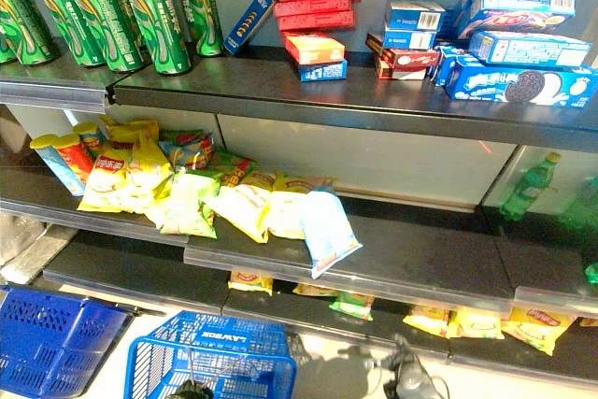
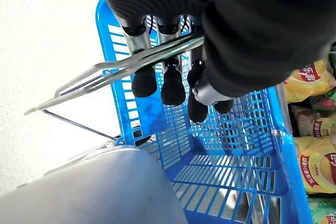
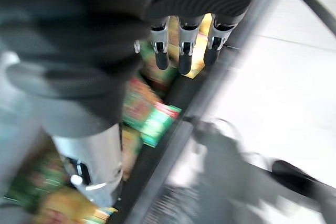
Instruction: Pick up the snacks into the basket
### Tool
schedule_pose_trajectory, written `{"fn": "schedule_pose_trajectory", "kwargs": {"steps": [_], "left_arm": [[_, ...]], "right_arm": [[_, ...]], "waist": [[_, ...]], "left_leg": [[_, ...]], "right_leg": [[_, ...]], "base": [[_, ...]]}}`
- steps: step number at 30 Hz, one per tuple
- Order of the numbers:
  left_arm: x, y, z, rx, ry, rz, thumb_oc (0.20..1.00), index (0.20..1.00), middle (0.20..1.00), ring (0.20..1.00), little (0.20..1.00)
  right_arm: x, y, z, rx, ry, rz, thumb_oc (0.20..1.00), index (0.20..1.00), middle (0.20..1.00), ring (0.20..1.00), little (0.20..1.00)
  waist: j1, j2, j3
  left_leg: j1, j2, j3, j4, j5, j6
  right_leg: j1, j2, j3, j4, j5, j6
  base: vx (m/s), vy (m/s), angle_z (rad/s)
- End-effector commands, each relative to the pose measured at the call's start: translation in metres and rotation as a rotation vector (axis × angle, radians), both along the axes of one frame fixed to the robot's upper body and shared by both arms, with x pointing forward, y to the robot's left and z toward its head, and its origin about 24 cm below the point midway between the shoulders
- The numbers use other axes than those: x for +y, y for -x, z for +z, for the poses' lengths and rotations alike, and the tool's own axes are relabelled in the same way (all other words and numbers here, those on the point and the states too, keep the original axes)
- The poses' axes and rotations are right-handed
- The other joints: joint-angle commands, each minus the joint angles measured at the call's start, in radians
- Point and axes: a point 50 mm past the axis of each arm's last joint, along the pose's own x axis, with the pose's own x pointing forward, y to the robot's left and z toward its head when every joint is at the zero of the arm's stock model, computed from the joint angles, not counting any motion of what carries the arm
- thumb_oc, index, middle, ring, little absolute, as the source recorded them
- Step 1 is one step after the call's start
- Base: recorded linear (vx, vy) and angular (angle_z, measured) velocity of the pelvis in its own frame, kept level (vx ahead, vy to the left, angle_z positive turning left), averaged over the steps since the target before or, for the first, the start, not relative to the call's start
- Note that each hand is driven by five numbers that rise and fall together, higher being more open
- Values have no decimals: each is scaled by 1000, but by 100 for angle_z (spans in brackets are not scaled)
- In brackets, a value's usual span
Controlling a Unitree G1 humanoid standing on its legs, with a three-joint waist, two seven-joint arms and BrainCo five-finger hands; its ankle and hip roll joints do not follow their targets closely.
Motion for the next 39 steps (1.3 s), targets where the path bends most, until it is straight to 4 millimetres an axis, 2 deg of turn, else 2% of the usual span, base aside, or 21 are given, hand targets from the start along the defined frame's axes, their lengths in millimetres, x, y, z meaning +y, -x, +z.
{"fn": "schedule_pose_trajectory", "kwargs": {"steps": [1,2,3,4,5,6,7,8,9,10,11,14,18,22,24,25,28,29,35,36,39], "left_arm": [[13,-15,6,-47,-27,92,200,200,200,200,200],[9,-11,4,-54,-3,84,200,200,200,200,200],[9,-11,4,-54,-3,84,200,200,200,200,200],[18,1,3,-8,-43,75,200,200,200,200,200],[18,1,3,-9,-43,75,200,200,200,200,200],[21,-2,5,-24,-58,79,200,200,200,200,200],[22,-3,6,-36,-77,38,200,200,200,200,200],[22,-2,6,-35,-76,37,200,200,200,200,200],[21,-3,6,-45,-76,20,200,200,200,200,200],[23,-2,6,-43,-80,14,200,200,200,200,200],[22,-2,6,-42,-80,13,200,200,200,200,200],[25,0,6,-30,-98,-7,200,200,200,200,200],[23,-6,7,-45,-93,5,200,200,200,200,200],[22,-8,8,-54,-99,-18,200,200,200,200,200],[21,-10,8,-57,-99,-26,200,200,200,200,200],[18,-13,8,-65,-99,-52,200,200,200,200,200],[17,-17,9,-76,-105,-81,200,200,200,200,200],[15,-25,12,-100,-110,-125,200,200,200,200,200],[11,-31,13,-110,-115,-186,200,200,200,200,200],[10,-35,14,-113,-120,-196,200,200,200,200,200],[11,-44,17,-131,-135,-211,200,200,200,200,200]], "right_arm": [[-7,-63,61,-339,24,69,1000,1000,1000,1000,1000],[-16,-28,29,-178,26,22,1000,1000,1000,1000,1000],[-16,-29,29,-179,25,22,1000,1000,1000,1000,1000],[-20,-8,11,-79,8,-35,1000,1000,1000,1000,1000],[-20,-8,11,-79,8,-35,1000,1000,1000,1000,1000],[-15,-25,30,-209,-8,-9,1000,1000,1000,1000,1000],[-11,-37,60,-385,-44,30,1000,1000,1000,1000,1000],[-12,-36,60,-383,-43,29,1000,1000,1000,1000,1000],[-12,-38,78,-468,-56,66,1000,1000,1000,1000,1000],[-14,-36,86,-508,-65,74,1000,1000,1000,1000,1000],[-14,-35,86,-507,-65,74,1000,1000,1000,1000,1000],[-12,-34,111,-626,-116,115,1000,1000,1000,1000,1000],[-11,-38,132,-716,-117,146,1000,1000,1000,1000,1000],[-13,-37,149,-795,-129,132,1000,1000,1000,1000,1000],[-14,-37,149,-798,-129,124,1000,1000,1000,1000,1000],[-16,-41,160,-849,-106,123,1000,1000,1000,1000,1000],[-17,-44,166,-882,-116,103,1000,1000,1000,1000,1000],[-19,-49,172,-918,-124,83,1000,1000,1000,1000,1000],[-26,-70,180,-938,-65,67,1000,1000,1000,1000,1000],[-26,-82,181,-929,-40,68,1000,1000,1000,1000,1000],[-29,-99,183,-902,22,89,1000,1000,1000,1000,1000]], "waist": [[-4,-37,63],[-3,-32,73],[-3,-32,71],[-3,-28,77],[-3,-28,77],[-5,-27,83],[-11,-26,87],[-10,-26,86],[-14,-25,89],[-17,-25,91],[-17,-25,90],[-23,-26,94],[-27,-26,98],[-27,-25,97],[-29,-25,96],[-29,-24,95],[-27,-23,94],[-27,-22,93],[-18,-23,98],[-12,-24,107],[-3,-27,128]], "left_leg": [[15,-71,6,2,-86,61],[18,-71,6,2,-88,64],[14,-71,6,2,-86,64],[9,-72,2,2,-83,64],[9,-72,2,2,-83,64],[7,-72,3,2,-82,65],[7,-71,3,2,-82,65],[8,-71,3,2,-82,65],[8,-72,3,2,-83,66],[8,-71,3,2,-83,66],[8,-71,2,2,-83,66],[7,-71,3,2,-82,65],[6,-69,5,2,-83,64],[7,-69,6,2,-85,64],[8,-68,7,2,-86,64],[9,-68,8,2,-88,64],[9,-67,8,2,-89,65],[8,-67,9,2,-91,65],[4,-69,9,2,-91,67],[-4,-69,9,2,-87,67],[-22,-71,6,2,-79,67]], "right_leg": [[-41,4,21,18,16,25],[-39,4,22,20,15,26],[-42,4,22,20,17,26],[-46,4,21,21,15,26],[-46,4,21,21,15,26],[-50,4,20,26,12,25],[-52,4,19,30,10,26],[-51,4,19,30,9,26],[-52,4,18,33,8,26],[-52,3,18,35,6,27],[-51,3,17,35,6,27],[-53,3,13,36,2,28],[-54,3,14,36,0,29],[-51,3,11,35,-2,30],[-51,3,11,35,-3,30],[-50,2,10,34,-4,30],[-49,2,10,32,-4,31],[-47,1,11,28,-4,31],[-51,0,11,23,1,31],[-57,-1,11,22,6,32],[-78,-1,12,22,15,33]], "base": [[0,0,0],[-33,5,-5],[-40,19,-3],[0,0,0],[-27,19,5],[0,0,0],[0,0,0],[8,9,-8],[8,4,-9],[8,4,-9],[0,0,0],[10,1,3],[0,0,0],[0,0,0],[0,0,0],[0,0,0],[0,0,0],[30,4,0],[0,0,0],[-37,7,1],[-67,5,0]]}}
